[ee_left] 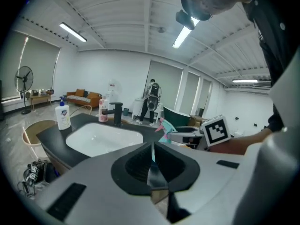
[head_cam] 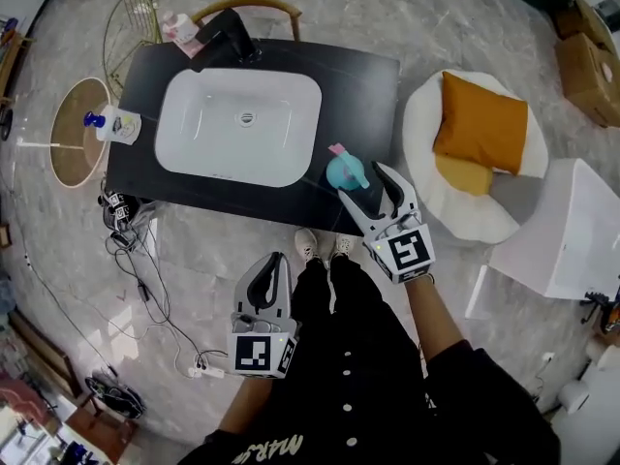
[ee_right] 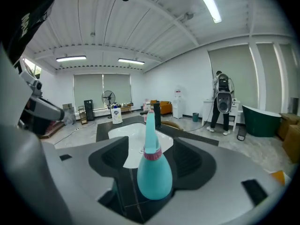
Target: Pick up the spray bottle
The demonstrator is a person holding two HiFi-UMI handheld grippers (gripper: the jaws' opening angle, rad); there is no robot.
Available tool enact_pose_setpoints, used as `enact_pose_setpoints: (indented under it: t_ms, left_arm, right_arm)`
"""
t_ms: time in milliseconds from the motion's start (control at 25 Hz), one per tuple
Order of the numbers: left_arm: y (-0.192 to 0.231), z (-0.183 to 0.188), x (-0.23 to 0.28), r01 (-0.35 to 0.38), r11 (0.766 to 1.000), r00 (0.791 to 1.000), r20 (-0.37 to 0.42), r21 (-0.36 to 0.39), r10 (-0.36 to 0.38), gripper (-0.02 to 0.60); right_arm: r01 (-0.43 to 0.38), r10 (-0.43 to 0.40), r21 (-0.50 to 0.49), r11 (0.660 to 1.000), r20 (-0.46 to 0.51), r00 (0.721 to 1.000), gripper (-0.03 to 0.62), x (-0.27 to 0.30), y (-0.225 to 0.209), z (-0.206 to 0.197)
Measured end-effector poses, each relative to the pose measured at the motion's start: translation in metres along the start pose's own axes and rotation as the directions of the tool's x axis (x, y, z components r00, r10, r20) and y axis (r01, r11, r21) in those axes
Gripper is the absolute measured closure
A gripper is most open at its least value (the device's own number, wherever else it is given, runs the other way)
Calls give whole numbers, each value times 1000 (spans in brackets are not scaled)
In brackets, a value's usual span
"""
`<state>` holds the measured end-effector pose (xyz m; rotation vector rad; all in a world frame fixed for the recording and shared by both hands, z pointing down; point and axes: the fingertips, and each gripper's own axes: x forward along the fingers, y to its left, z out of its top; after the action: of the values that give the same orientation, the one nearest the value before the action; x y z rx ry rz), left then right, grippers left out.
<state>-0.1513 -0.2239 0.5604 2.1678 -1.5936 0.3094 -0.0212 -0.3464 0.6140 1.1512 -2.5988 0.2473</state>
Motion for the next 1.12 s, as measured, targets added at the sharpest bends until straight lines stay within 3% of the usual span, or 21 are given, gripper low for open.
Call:
enact_pose_setpoints:
  t_ms: [160,440,720,960,1120]
  left_arm:
    - [6,-35,-2,-37,999,996,-87,-33,34,553]
    - [13,-49,3,-82,996,992,-100,-26,79,554]
    - [-1,9,5,-64,998,998,19,18,64,553]
    - [-13,83,23,-29,997,982,191,74,14,554]
    - [-21,122,24,-6,994,964,264,107,-22,553]
  right_arm:
    - [-59,59,-8,998,11,998,324,35,2,-18]
    - [-87,94,-109,990,58,994,404,60,0,-8]
    - [-103,109,-67,992,88,990,427,5,7,52]
    - [20,-6,-61,998,231,973,436,-56,-14,138]
    - [103,-86,-48,994,284,955,442,-91,-24,169]
